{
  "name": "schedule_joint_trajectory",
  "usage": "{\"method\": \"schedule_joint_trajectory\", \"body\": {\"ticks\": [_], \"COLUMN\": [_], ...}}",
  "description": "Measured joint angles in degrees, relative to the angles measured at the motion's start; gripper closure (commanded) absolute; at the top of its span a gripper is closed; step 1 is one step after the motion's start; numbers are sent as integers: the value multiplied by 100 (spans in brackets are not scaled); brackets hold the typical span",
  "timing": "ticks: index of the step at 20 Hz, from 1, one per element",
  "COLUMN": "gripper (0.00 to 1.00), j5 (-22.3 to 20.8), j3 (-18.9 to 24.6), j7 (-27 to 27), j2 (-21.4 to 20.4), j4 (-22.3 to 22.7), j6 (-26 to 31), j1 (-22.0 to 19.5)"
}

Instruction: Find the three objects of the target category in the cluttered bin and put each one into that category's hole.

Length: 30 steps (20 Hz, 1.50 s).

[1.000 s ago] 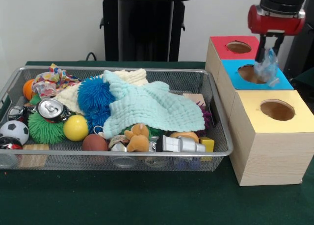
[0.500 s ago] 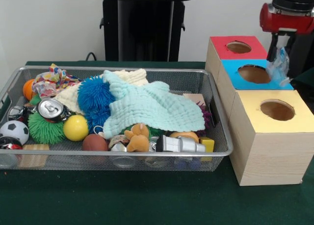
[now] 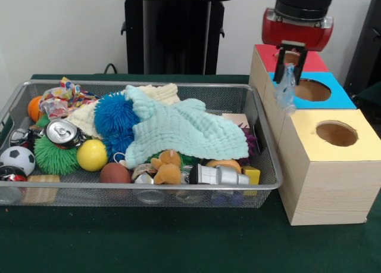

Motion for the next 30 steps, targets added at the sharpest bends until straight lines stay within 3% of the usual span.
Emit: {"method": "schedule_joint_trajectory", "body": {"ticks": [5,18,30], "gripper": [100,100,100], "j5": [-21,159,511], "j3": [-1,-103,-55], "j7": [0,33,34], "j2": [-1,52,10], "j4": [51,272,457], "j6": [-65,-690,-804], "j1": [-79,594,586]}}
